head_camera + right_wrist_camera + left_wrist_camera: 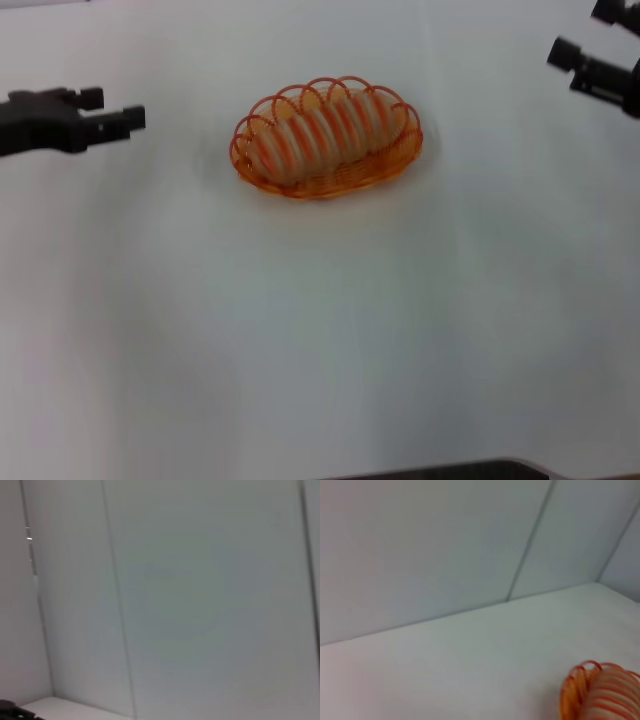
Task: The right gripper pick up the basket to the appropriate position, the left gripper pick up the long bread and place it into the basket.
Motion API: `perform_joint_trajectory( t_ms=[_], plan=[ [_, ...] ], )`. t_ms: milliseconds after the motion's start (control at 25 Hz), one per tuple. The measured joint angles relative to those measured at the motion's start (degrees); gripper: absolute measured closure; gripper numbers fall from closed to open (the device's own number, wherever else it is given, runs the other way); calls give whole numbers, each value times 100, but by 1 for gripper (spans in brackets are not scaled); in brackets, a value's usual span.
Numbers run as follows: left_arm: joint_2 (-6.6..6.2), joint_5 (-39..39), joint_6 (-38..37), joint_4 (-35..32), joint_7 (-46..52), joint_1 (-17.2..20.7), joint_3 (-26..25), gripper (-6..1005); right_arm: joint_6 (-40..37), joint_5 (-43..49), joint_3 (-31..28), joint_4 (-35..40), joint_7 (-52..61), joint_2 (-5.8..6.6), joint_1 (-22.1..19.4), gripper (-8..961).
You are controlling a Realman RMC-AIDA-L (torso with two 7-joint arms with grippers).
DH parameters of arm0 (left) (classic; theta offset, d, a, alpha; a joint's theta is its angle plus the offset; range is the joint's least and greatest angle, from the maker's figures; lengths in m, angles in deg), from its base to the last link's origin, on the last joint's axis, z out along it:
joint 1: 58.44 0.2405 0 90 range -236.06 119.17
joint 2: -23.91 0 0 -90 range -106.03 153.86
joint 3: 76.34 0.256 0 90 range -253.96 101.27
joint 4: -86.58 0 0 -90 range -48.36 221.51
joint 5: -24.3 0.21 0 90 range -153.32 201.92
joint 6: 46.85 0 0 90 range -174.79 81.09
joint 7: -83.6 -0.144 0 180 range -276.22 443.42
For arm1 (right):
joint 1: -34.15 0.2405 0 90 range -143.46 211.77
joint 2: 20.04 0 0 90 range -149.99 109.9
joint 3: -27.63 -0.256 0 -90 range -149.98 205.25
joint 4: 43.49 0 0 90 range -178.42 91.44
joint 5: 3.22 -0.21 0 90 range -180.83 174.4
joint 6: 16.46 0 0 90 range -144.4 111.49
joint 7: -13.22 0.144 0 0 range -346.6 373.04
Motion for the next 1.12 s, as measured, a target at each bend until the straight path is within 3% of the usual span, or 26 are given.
perform_joint_trajectory(
  t_ms=[480, 920, 1120],
  plan=[
    [172, -214, -596, -61, -1036, 415, -296, 266, -323, 891, 63, -656, -969, 2, -90, 29],
    [295, -350, -640, -15, -1500, 564, -321, 264, 170, 1109, 98, -1334, -1629, -5, -63, 31],
    [288, -312, -723, -6, -1467, 571, -317, 265, 233, 1142, 240, -1399, -1632, -5, -50, 32]
  ],
)
